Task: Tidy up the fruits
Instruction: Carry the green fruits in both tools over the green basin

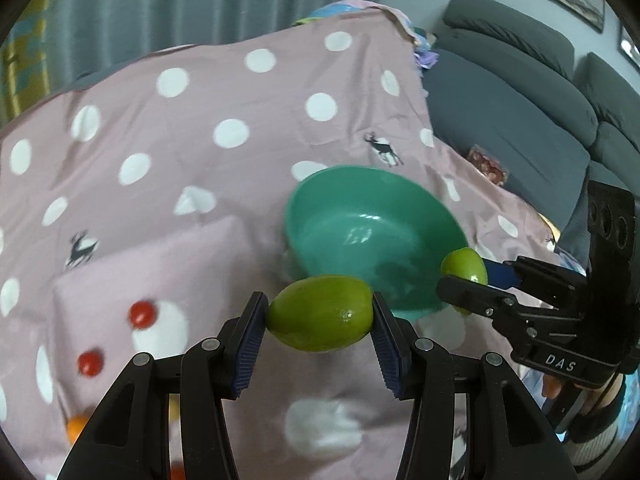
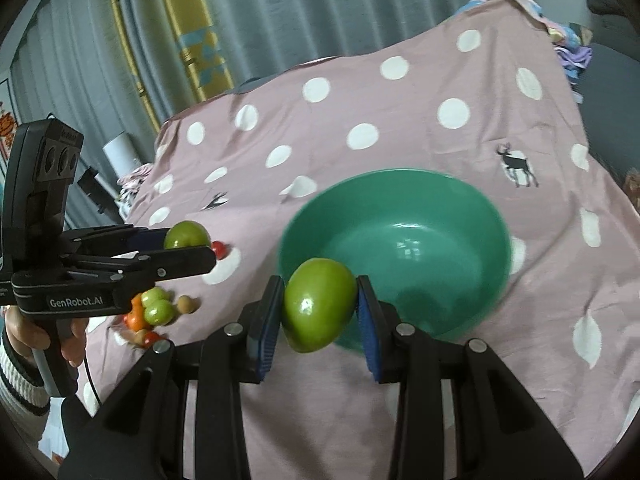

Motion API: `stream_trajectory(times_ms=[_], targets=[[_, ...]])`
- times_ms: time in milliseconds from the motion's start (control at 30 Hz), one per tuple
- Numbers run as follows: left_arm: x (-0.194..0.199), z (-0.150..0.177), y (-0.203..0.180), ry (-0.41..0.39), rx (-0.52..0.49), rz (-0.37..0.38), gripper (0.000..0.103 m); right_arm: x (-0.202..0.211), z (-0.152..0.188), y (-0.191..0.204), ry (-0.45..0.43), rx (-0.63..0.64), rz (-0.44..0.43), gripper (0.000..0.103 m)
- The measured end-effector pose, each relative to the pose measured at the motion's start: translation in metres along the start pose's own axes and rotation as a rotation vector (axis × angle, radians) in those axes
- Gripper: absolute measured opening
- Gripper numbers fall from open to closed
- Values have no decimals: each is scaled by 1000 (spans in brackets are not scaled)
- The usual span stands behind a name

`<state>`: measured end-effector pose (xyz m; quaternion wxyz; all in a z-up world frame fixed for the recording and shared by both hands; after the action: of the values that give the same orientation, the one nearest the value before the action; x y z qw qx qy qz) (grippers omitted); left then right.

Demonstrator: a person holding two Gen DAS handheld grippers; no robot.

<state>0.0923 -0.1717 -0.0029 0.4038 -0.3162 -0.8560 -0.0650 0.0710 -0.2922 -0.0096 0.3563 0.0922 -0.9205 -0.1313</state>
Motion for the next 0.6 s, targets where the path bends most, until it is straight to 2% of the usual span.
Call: stream_trajectory(times_ms=[300, 600], targets=[[-49, -17, -21, 35, -30, 34, 52, -20, 1, -29, 33, -11, 49, 36], [-72, -13, -30, 77, -64, 12, 52, -31, 5, -39, 63, -5, 66, 36]])
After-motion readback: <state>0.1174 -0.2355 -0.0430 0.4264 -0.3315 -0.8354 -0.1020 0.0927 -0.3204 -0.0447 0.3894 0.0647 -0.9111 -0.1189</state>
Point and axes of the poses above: each gripper's, at about its wrist camera, not at the fingertips, and x roughly against the way its jaws point, y to its left, z to its underside, the point moved 5 cm from there along -x, roughly the way its jaws point, and after that the axes turned 2 degrees about -x, right-handed, at the moved point
